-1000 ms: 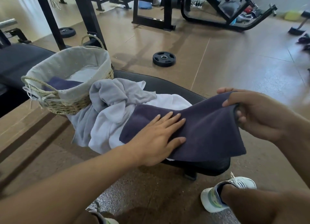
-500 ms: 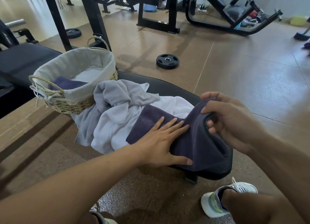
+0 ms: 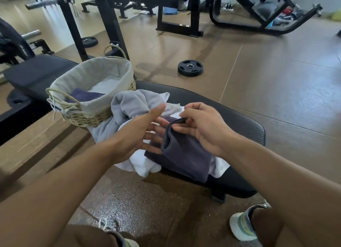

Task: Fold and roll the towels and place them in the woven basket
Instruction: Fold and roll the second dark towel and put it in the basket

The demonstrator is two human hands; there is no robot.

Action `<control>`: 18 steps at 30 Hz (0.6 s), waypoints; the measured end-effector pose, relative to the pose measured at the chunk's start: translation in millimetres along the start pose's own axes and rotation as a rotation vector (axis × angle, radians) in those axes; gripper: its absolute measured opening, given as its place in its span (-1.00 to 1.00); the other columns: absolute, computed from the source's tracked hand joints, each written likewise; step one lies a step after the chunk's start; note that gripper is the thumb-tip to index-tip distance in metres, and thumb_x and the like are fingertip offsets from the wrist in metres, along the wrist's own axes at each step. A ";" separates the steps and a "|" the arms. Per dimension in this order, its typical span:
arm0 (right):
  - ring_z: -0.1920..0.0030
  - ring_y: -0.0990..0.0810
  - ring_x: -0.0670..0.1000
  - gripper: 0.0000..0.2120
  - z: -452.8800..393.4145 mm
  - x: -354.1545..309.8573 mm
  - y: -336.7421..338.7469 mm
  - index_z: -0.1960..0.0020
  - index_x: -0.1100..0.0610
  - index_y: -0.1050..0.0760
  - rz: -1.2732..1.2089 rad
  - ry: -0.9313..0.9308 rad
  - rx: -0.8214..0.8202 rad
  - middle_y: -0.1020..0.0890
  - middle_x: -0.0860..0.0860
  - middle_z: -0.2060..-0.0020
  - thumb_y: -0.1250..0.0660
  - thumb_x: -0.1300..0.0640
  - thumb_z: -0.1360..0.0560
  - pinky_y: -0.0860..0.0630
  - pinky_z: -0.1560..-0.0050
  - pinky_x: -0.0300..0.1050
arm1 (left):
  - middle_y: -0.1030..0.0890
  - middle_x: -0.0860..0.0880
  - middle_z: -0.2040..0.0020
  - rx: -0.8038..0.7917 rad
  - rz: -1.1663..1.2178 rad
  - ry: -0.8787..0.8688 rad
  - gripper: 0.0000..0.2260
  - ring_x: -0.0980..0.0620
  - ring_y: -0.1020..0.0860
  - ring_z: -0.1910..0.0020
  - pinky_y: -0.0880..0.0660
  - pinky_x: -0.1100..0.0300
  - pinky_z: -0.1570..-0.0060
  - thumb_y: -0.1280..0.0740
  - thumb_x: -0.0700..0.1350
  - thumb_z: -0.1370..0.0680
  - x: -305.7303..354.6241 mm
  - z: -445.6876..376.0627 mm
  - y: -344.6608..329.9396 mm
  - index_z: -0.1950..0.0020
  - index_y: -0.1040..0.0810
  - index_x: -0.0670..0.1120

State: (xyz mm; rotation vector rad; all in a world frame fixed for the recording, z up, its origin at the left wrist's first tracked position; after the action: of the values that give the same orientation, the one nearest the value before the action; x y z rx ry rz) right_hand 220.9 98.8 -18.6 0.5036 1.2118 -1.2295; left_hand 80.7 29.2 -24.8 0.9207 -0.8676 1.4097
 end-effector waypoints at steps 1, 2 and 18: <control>0.47 -0.61 0.06 -0.82 -5.3 4.3 -3.9 -0.04 0.20 -0.41 0.009 -0.011 -0.013 -0.46 0.09 0.40 -0.31 0.42 -0.54 -0.71 0.14 -0.04 | -0.65 -0.05 0.21 -0.004 -0.054 -0.005 -0.47 0.01 -0.62 0.25 -0.61 0.07 0.27 -0.43 0.37 -0.38 0.6 4.0 2.5 -0.03 -0.64 -0.07; 0.44 -0.62 0.07 -0.81 -10.0 8.3 -7.5 -0.05 0.20 -0.41 0.018 -0.019 -0.027 -0.48 0.11 0.38 -0.31 0.42 -0.54 -0.71 0.16 -0.07 | -0.67 -0.06 0.18 0.008 -0.125 -0.009 -0.54 0.01 -0.63 0.23 -0.63 0.06 0.24 -0.49 0.30 -0.39 -0.3 6.8 5.4 -0.04 -0.64 -0.04; -0.02 -0.60 -0.07 -0.72 -33.8 -3.7 26.7 -0.18 -0.11 -0.58 1.293 0.294 0.042 -0.64 -0.18 -0.01 -0.47 0.02 -0.48 -0.50 -0.11 -0.14 | -0.69 0.00 0.17 0.353 -0.614 -0.125 -0.84 0.08 -0.60 0.23 -0.45 0.19 0.30 -0.51 -0.14 -0.47 -37.2 -24.1 49.7 -0.02 -0.62 -0.01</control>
State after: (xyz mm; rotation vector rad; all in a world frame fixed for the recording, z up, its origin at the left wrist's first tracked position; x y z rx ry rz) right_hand 231.1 137.6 -34.8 1.2623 0.7875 -0.0630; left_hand 30.3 33.8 -68.1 1.4130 -0.3675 0.9814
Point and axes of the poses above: each hand's wrist, its own z-axis away from the middle knuckle, its own y-axis out of the back of the hand, x = y × z, the point moved 6 cm from there along -z, towards the middle knuckle
